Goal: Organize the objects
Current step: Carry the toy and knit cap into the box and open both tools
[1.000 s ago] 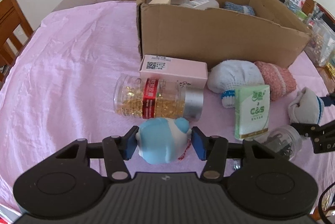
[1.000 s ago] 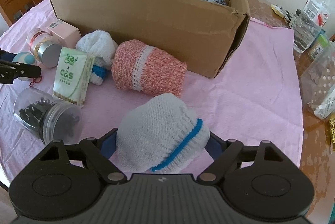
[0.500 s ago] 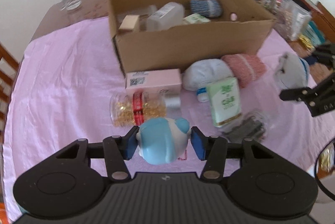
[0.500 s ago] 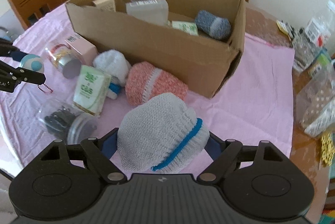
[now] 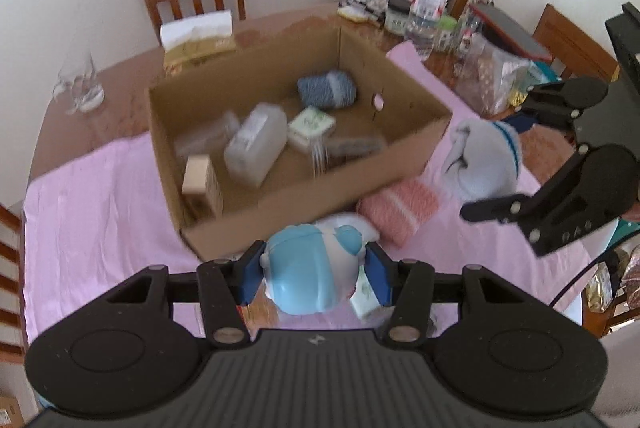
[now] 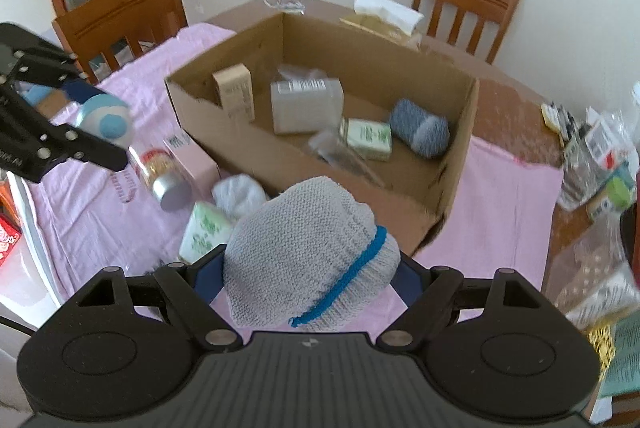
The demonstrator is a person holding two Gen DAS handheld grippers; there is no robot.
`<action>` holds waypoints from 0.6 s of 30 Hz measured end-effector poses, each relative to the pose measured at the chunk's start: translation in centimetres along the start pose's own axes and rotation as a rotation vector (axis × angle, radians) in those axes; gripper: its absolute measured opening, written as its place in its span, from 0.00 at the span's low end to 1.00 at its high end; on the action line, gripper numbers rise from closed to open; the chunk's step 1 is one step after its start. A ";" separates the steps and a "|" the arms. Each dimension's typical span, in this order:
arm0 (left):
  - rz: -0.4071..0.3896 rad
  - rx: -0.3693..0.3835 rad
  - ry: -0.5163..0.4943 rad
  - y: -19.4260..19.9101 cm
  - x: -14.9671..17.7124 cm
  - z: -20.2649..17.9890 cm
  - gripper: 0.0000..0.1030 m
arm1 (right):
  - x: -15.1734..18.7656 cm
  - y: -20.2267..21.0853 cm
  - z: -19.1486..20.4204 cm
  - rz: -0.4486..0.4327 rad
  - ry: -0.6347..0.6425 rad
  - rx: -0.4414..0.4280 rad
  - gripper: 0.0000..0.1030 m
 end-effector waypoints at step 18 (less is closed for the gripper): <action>-0.076 -0.100 0.022 -2.8 -5.9 3.7 0.92 | -5.7 0.1 -1.0 -0.059 0.015 0.025 0.84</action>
Point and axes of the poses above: each gripper's, at about its wrist camera, not at the fingertips, and y roughly against the way its jaws point, z to its left, x to its underside, the point moved 5 cm from there along -y, roughly the way its jaws point, and after that the axes turned 8 degrees about -y, right-handed, at the moved point
